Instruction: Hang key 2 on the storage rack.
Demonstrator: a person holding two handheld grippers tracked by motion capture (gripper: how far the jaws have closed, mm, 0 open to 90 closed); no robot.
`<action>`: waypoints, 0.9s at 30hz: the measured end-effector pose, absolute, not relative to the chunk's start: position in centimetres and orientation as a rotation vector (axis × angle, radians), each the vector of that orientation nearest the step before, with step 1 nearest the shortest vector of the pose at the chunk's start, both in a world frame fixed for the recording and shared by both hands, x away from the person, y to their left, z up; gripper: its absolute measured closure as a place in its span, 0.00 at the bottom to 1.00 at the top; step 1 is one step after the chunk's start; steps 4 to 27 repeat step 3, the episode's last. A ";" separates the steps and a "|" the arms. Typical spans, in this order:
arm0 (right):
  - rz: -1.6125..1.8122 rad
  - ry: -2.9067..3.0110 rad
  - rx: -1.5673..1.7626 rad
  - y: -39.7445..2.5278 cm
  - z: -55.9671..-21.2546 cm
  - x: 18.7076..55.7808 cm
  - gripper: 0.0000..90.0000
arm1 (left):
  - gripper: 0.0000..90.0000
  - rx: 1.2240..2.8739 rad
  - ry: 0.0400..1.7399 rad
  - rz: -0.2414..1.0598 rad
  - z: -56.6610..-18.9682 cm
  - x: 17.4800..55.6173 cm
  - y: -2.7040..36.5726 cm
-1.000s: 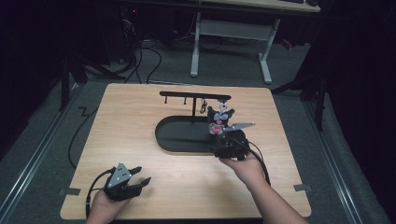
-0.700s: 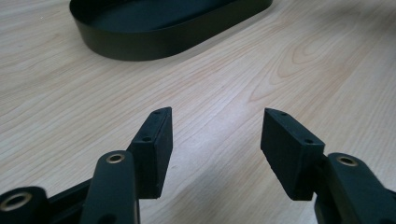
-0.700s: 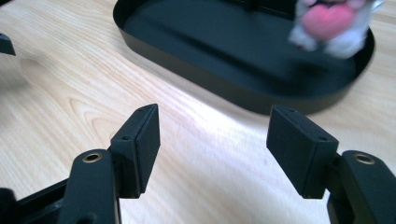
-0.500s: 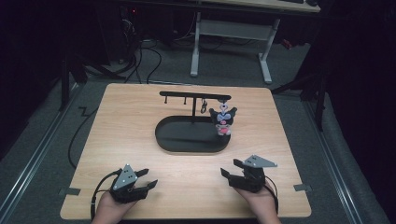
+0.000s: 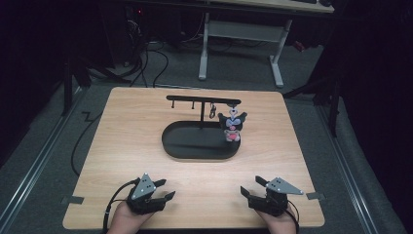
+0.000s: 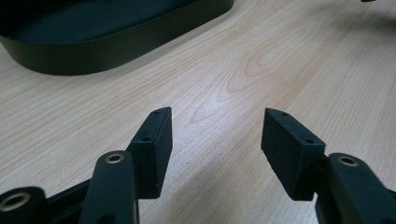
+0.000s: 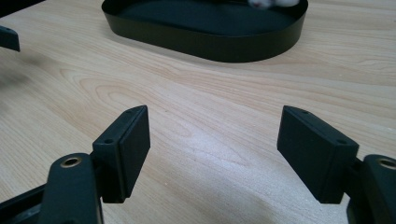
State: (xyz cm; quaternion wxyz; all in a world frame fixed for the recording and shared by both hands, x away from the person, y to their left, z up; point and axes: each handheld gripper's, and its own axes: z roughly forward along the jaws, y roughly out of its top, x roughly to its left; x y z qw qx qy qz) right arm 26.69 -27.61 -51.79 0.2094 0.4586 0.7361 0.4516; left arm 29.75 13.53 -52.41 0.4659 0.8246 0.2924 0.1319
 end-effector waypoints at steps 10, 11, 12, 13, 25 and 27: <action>1.274 2.032 1.280 -27.7 -51.7 26.7 0.29 | 0.49 2.034 0.725 0.326 -52.6 29.8 13.5; 1.274 2.032 1.280 -27.7 -51.7 26.7 0.29 | 0.49 2.034 0.725 0.326 -52.6 29.8 13.5; 1.274 2.032 1.280 -27.7 -51.7 26.7 0.29 | 0.49 2.034 0.725 0.326 -52.6 29.8 13.5; 1.274 2.032 1.280 -27.7 -51.7 26.7 0.29 | 0.49 2.034 0.725 0.326 -52.6 29.8 13.5; 1.274 2.032 1.280 -27.7 -51.7 26.7 0.29 | 0.49 2.034 0.725 0.326 -52.6 29.8 13.5; 1.274 2.032 1.280 -27.7 -51.7 26.7 0.29 | 0.49 2.034 0.725 0.326 -52.6 29.8 13.5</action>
